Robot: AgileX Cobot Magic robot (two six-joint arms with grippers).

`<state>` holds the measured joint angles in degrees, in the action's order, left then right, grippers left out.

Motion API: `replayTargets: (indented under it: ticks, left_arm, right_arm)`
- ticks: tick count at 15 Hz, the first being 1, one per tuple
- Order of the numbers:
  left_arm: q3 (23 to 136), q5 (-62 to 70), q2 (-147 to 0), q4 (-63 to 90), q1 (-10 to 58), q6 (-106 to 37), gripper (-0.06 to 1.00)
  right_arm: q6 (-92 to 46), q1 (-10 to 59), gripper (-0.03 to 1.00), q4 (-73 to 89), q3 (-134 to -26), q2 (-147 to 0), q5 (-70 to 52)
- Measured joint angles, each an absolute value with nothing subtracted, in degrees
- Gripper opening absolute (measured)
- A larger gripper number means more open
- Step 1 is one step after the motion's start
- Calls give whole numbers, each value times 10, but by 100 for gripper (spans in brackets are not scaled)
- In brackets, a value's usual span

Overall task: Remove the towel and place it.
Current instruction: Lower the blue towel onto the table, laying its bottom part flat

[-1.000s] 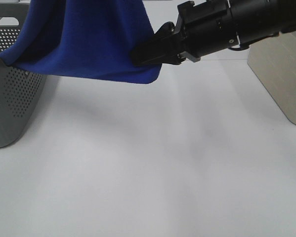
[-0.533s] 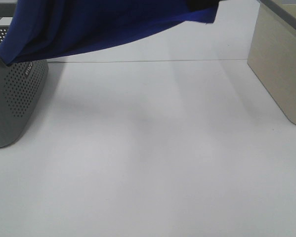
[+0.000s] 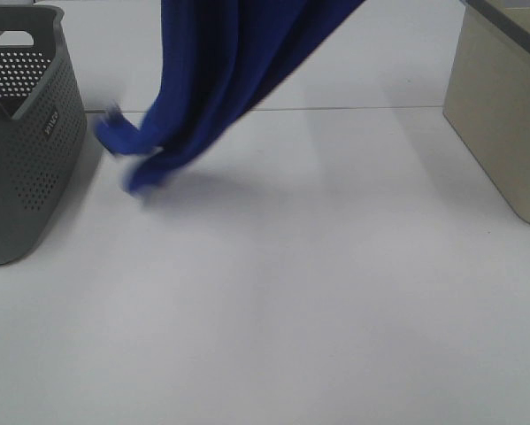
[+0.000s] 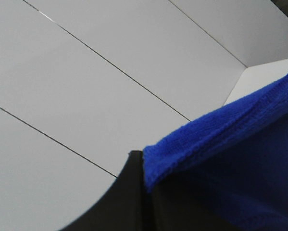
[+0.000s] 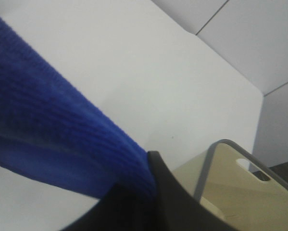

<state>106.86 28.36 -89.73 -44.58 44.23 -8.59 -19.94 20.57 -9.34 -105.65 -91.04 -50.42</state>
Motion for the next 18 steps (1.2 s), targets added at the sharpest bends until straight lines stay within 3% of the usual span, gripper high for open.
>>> replayTargets:
  ticks: [5, 9, 14, 18]
  left_arm:
    - [1069, 203, -933, -398, 342, 109, 0]
    - [1069, 139, -944, -389, 335, 93, 0]
    - [1069, 80, -949, -411, 335, 60, 0]
    - [1069, 56, -985, -395, 282, 60, 0]
  right_arm:
    - [-167, 206, 2, -147, -1067, -910, -426]
    - [-158, 206, 2, -182, -1067, -911, -332]
    - [-124, 206, 2, -232, -1067, -920, -305]
    - [-109, 206, 2, -239, -1067, -955, -256]
